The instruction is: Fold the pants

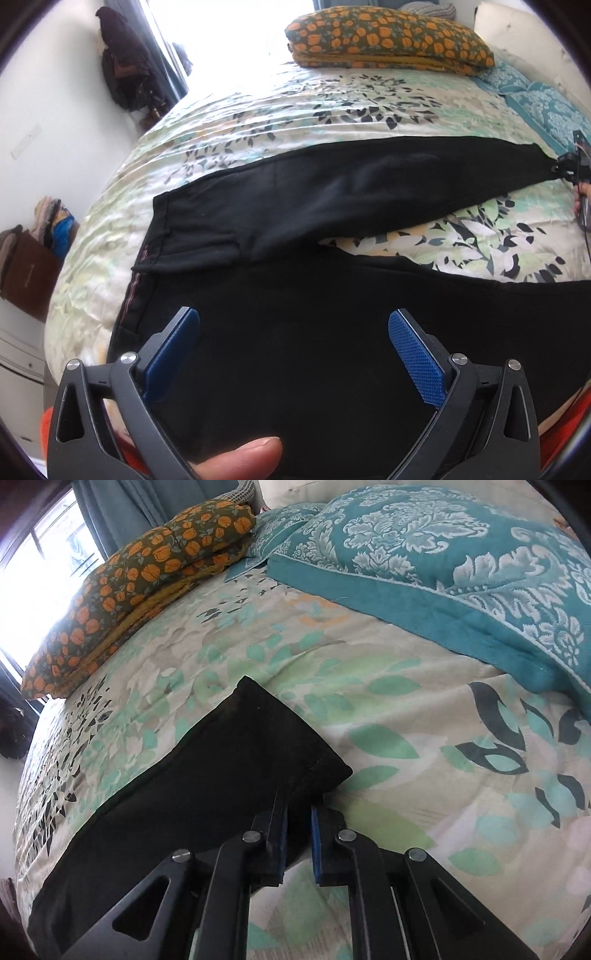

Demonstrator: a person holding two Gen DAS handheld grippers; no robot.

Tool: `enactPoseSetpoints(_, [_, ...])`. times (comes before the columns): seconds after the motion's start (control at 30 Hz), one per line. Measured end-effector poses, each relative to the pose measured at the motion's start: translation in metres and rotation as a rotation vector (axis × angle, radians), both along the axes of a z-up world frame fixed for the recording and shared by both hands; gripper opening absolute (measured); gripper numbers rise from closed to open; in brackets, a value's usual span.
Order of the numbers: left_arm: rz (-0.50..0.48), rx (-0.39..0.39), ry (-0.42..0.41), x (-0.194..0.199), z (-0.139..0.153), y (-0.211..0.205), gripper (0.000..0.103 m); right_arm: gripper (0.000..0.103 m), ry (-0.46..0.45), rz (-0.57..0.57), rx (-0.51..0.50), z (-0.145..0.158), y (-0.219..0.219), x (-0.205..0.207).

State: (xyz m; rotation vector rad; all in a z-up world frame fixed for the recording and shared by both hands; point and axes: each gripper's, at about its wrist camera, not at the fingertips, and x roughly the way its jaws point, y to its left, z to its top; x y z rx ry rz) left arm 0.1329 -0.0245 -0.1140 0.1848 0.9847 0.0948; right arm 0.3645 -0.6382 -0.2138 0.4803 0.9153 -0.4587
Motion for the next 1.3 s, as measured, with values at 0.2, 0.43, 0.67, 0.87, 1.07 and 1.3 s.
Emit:
enactPoseSetpoints(0.2, [0.025, -0.051, 0.042, -0.01, 0.003, 0.016, 0.102, 0.103, -0.013, -0.015, -0.002, 0.027, 0.01, -0.02])
enactPoseSetpoints(0.43, [0.088, -0.057, 0.019, -0.022, -0.019, 0.051, 0.102, 0.103, -0.053, 0.114, -0.158, 0.097, 0.113, -0.136])
enactPoseSetpoints(0.67, [0.068, -0.039, 0.104, -0.032, -0.076, 0.062, 0.102, 0.103, -0.008, 0.364, 0.017, 0.074, 0.315, -0.295])
enactPoseSetpoints(0.87, [0.051, -0.102, 0.092, -0.044, -0.094, 0.071, 0.103, 0.103, 0.052, 0.505, -0.113, 0.037, 0.421, -0.323])
enactPoseSetpoints(1.07, [0.017, -0.122, 0.119, -0.044, -0.092, 0.074, 0.103, 0.103, 0.097, 0.561, -0.176, 0.0, 0.434, -0.308])
enactPoseSetpoints(1.3, [0.012, -0.125, 0.105, -0.044, -0.094, 0.074, 0.103, 0.103, 0.071, 0.561, -0.182, -0.003, 0.435, -0.311])
